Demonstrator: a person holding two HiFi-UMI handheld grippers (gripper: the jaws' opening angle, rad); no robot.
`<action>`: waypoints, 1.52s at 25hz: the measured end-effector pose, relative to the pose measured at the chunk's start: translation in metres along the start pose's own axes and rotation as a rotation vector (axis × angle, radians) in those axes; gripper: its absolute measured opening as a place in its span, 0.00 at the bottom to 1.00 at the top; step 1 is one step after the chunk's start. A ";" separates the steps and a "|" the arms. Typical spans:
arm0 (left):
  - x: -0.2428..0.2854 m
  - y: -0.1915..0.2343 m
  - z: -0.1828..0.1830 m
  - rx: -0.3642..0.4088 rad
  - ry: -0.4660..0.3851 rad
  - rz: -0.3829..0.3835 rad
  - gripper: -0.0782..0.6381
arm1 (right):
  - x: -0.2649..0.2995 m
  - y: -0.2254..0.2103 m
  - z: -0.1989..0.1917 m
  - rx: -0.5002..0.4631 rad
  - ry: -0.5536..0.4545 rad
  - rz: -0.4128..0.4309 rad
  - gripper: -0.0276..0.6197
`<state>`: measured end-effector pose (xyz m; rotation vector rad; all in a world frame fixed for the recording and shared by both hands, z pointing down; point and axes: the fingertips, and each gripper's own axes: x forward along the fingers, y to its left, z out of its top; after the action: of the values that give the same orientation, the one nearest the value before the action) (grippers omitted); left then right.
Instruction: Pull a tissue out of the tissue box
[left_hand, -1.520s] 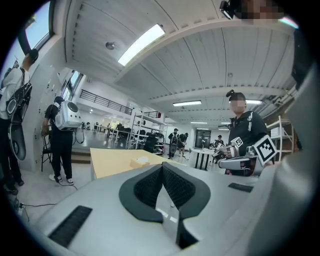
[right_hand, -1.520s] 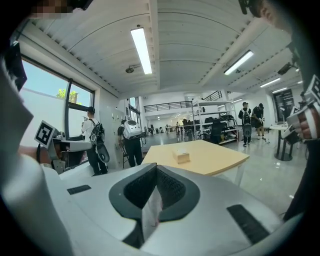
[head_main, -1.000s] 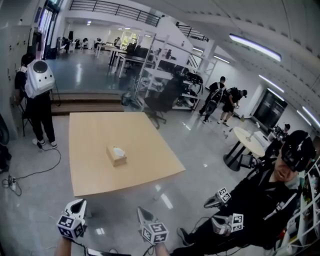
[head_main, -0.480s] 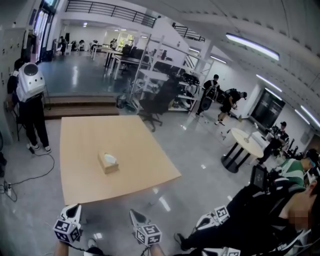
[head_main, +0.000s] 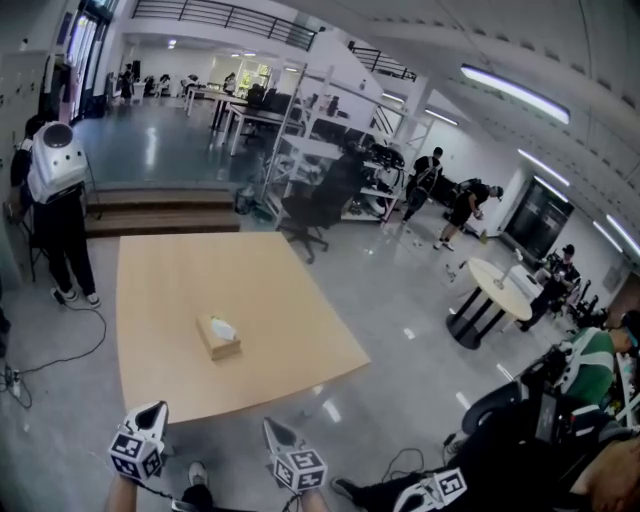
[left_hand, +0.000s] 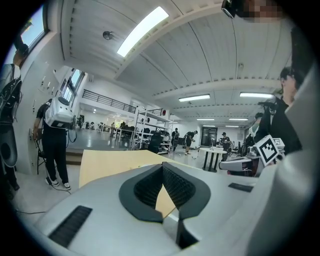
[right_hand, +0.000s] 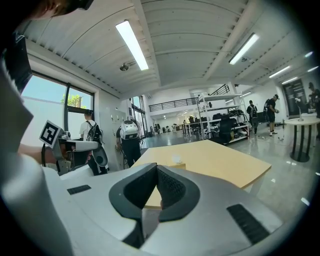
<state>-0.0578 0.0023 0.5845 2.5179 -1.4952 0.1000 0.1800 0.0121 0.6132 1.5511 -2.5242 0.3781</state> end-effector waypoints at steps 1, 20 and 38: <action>0.008 0.006 0.001 0.000 0.004 -0.001 0.12 | 0.009 -0.002 0.003 0.000 0.002 0.002 0.06; 0.149 0.103 0.050 -0.015 0.011 -0.029 0.12 | 0.167 -0.052 0.070 0.006 -0.003 -0.003 0.06; 0.192 0.156 0.070 -0.014 -0.002 -0.053 0.12 | 0.232 -0.068 0.107 0.017 -0.045 -0.056 0.06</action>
<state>-0.1046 -0.2499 0.5711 2.5458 -1.4238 0.0782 0.1354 -0.2466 0.5808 1.6506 -2.5117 0.3624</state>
